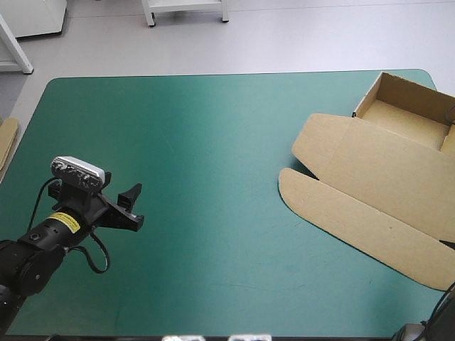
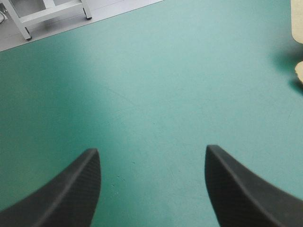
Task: Fold the box
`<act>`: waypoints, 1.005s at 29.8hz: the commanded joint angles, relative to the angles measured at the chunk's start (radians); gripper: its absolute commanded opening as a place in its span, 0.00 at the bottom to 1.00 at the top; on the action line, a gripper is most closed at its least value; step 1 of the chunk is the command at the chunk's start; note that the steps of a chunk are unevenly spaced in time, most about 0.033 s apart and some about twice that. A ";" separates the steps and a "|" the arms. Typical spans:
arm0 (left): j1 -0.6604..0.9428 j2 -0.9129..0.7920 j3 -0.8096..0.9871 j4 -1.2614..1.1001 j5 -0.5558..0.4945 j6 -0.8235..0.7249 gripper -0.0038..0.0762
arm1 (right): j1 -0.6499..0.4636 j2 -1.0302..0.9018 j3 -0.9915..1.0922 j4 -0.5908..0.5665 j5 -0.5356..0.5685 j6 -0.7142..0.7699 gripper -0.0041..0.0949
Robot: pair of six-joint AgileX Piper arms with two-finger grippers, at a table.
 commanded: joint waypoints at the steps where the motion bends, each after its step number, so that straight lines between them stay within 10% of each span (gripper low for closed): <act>1: -0.003 -0.004 -0.027 -0.002 -0.058 -0.010 0.62 | -0.011 -0.139 -0.030 0.104 -0.016 -0.017 0.66; 9: -0.003 -0.006 -0.027 -0.002 -0.067 -0.011 0.62 | 0.072 -0.350 0.031 0.406 0.000 -0.140 0.61; 18: -0.003 -0.006 -0.027 -0.004 -0.075 -0.004 0.62 | 0.533 -0.671 0.393 0.364 -0.193 -0.248 0.57; 30: -0.003 -0.008 0.081 -0.080 -0.151 -0.004 0.62 | 1.084 -1.035 1.251 0.219 -0.892 -0.220 0.55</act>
